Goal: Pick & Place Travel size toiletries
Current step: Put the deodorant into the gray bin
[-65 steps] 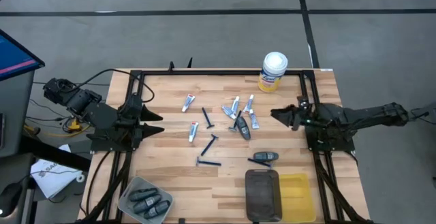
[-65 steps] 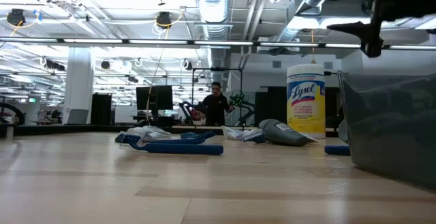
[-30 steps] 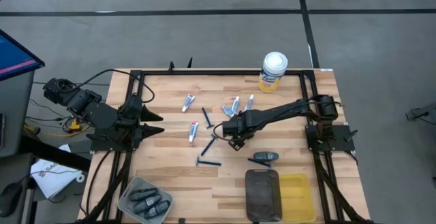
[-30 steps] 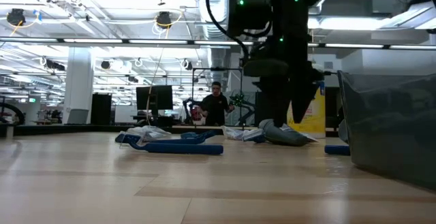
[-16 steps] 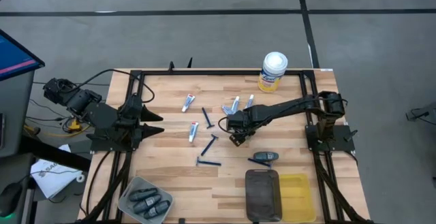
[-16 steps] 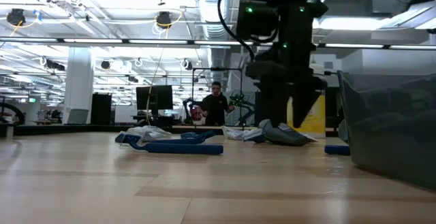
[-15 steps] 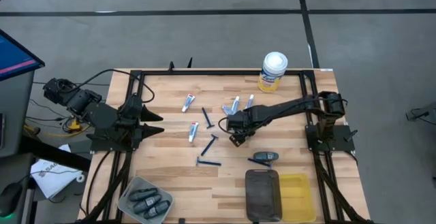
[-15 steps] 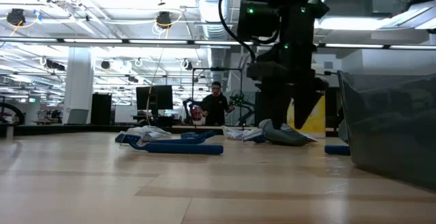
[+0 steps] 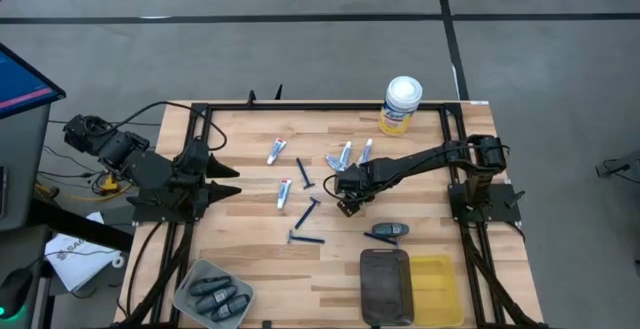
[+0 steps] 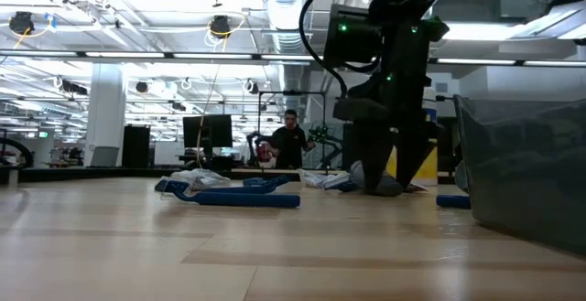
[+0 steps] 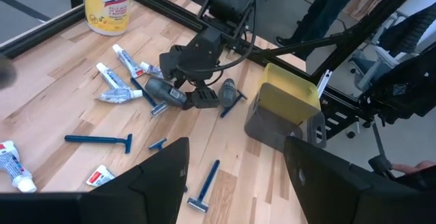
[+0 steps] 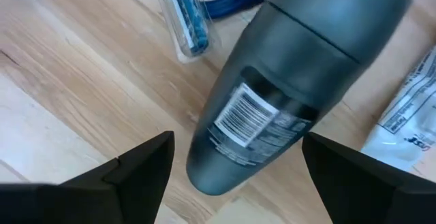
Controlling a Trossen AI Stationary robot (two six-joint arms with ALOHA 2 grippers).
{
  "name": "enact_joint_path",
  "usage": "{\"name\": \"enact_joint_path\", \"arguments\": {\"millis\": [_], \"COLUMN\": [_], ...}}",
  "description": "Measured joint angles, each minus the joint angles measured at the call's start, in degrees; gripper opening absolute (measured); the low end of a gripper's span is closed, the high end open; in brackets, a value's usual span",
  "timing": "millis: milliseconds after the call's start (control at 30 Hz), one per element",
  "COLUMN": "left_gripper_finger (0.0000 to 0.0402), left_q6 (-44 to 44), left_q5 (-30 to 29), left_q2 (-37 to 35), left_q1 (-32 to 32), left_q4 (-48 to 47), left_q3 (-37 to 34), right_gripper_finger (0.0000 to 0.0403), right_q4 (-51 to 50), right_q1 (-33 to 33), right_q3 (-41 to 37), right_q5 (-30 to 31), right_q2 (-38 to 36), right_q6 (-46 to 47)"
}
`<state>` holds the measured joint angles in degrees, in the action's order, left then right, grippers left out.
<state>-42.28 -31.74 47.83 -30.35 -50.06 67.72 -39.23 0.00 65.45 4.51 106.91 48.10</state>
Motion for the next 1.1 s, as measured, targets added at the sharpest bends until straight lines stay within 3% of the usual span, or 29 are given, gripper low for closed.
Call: {"name": "enact_joint_path", "arguments": {"millis": [600, 867, 1100], "left_gripper_finger": [0.0237, 0.0237, 0.0237], "left_q6": [-0.1, 0.0, 0.0], "left_q5": [-0.2, -0.2, -0.2], "left_q2": [0.0, 0.0, 0.0], "left_q1": [0.0, 0.0, 0.0], "left_q4": [0.1, 0.1, 0.0], "left_q3": [0.0, 0.0, 0.0], "right_gripper_finger": [0.0250, 0.0175, 0.0181], "right_q4": [1.1, -0.2, -1.5], "right_q1": [-0.3, -0.5, -0.5], "right_q3": [0.3, 0.3, 1.1], "right_q5": [-0.1, -0.6, -1.2], "right_q2": [3.6, 3.7, 3.7], "right_q6": [2.8, 3.8, 2.6]}}
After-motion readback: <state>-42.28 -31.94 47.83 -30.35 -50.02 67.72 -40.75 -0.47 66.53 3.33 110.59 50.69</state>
